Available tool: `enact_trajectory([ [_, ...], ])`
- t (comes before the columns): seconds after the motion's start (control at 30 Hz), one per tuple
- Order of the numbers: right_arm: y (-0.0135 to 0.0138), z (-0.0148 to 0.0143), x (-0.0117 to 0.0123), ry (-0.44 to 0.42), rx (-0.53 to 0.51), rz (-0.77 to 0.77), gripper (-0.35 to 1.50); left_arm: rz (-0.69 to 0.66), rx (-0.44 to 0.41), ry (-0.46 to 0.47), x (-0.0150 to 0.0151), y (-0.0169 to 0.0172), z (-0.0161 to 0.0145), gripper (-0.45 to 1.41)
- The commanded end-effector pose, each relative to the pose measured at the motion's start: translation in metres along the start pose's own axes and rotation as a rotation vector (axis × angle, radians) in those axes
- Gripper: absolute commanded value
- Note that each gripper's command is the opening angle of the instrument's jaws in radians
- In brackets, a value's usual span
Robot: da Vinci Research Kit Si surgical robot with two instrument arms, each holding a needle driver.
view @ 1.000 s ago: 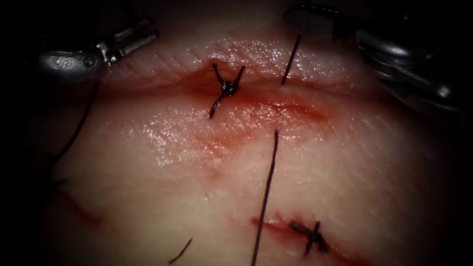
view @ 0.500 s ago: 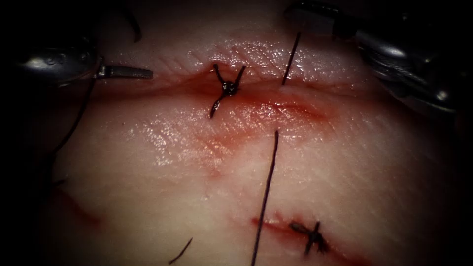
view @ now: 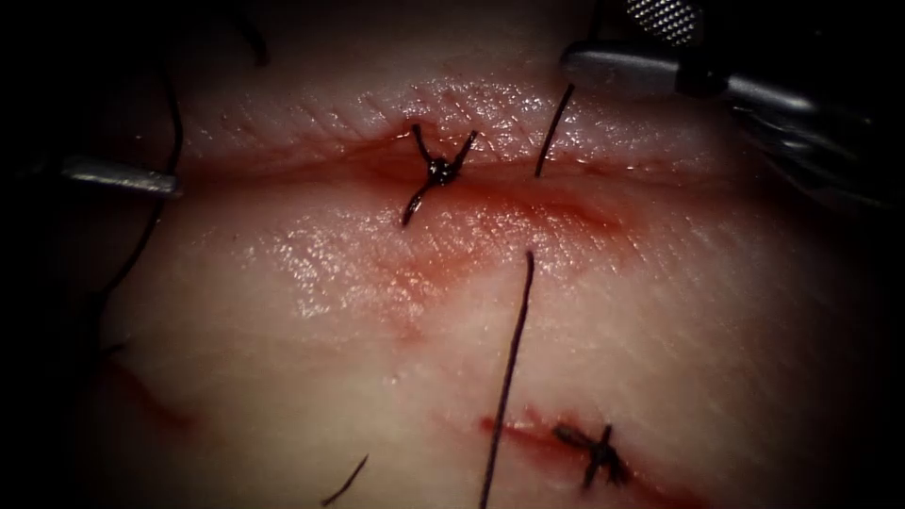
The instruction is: Wound Closure
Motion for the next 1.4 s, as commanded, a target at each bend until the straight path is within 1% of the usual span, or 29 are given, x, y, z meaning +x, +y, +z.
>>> enact_trajectory([
  [0.03, 0.0001, -0.0002, -0.0003, 0.002, 0.013, -0.012, 1.48, 0.019, -0.018, 0.025, 0.0005, 0.0006, 0.0009, 1.18],
  [0.17, 0.0001, -0.0021, -0.0009, 0.001, 0.027, -0.019, 1.48, 0.1, -0.077, 0.135, 0.0028, 0.0033, 0.0022, 1.08],
  [0.27, 0.0, -0.0031, -0.0015, -0.019, 0.045, -0.028, 1.48, 0.184, -0.124, 0.205, 0.0034, 0.0057, 0.0037, 1.01],
  [0.33, -0.0003, -0.0036, -0.0021, -0.038, 0.058, -0.043, 1.48, 0.236, -0.161, 0.232, 0.0032, 0.007, 0.0046, 0.99],
  [0.43, -0.0008, -0.0041, -0.0031, -0.07, 0.072, -0.04, 1.48, 0.33, -0.236, 0.256, 0.0023, 0.0091, 0.0059, 0.91],
  [0.5, -0.001, -0.0043, -0.0038, -0.086, 0.058, -0.049, 1.48, 0.379, -0.27, 0.257, 0.0016, 0.0104, 0.0068, 0.81],
  [0.53, -0.0012, -0.0045, -0.0043, -0.089, 0.05, -0.056, 1.48, 0.393, -0.28, 0.263, 0.0013, 0.0108, 0.0072, 0.79],
  [0.6, -0.0013, -0.0047, -0.0047, -0.098, 0.051, -0.091, 1.46, 0.412, -0.283, 0.282, 0.0008, 0.0116, 0.0082, 0.76],
  [0.63, -0.0014, -0.0048, -0.0047, -0.107, 0.054, -0.128, 1.36, 0.418, -0.284, 0.29, 0.0007, 0.0119, 0.0087, 0.76],
  [0.73, -0.0012, -0.005, -0.0046, -0.158, 0.071, -0.244, 1.21, 0.453, -0.292, 0.323, 0.0, 0.0129, 0.0101, 0.67],
  [0.77, -0.0011, -0.0051, -0.0044, -0.164, 0.073, -0.248, 1.16, 0.458, -0.295, 0.333, -0.0003, 0.0132, 0.0105, 0.66],
  [0.83, -0.0006, -0.0054, -0.0039, -0.155, 0.078, -0.294, 1.15, 0.472, -0.301, 0.352, -0.0008, 0.0139, 0.0113, 0.62],
  [0.9, -0.0001, -0.0057, -0.0034, -0.16, 0.081, -0.294, 1.11, 0.485, -0.308, 0.371, -0.0013, 0.0146, 0.0119, 0.59],
  [0.97, 0.0003, -0.0061, -0.003, -0.151, 0.082, -0.308, 1.11, 0.495, -0.313, 0.384, -0.0015, 0.0152, 0.0124, 0.56],
  [1.1, 0.0008, -0.0061, -0.0031, -0.148, 0.081, -0.314, 1.18, 0.508, -0.326, 0.412, -0.0013, 0.0164, 0.0129, 0.51],
  [1.17, 0.0009, -0.0058, -0.0036, -0.161, 0.082, -0.322, 1.21, 0.514, -0.341, 0.436, -0.0007, 0.0171, 0.0127, 0.47],
  [1.4, 0.001, -0.0051, -0.005, -0.19, 0.09, -0.34, 1.21, 0.539, -0.357, 0.471, 0.0005, 0.0181, 0.0119, 0.44],
])
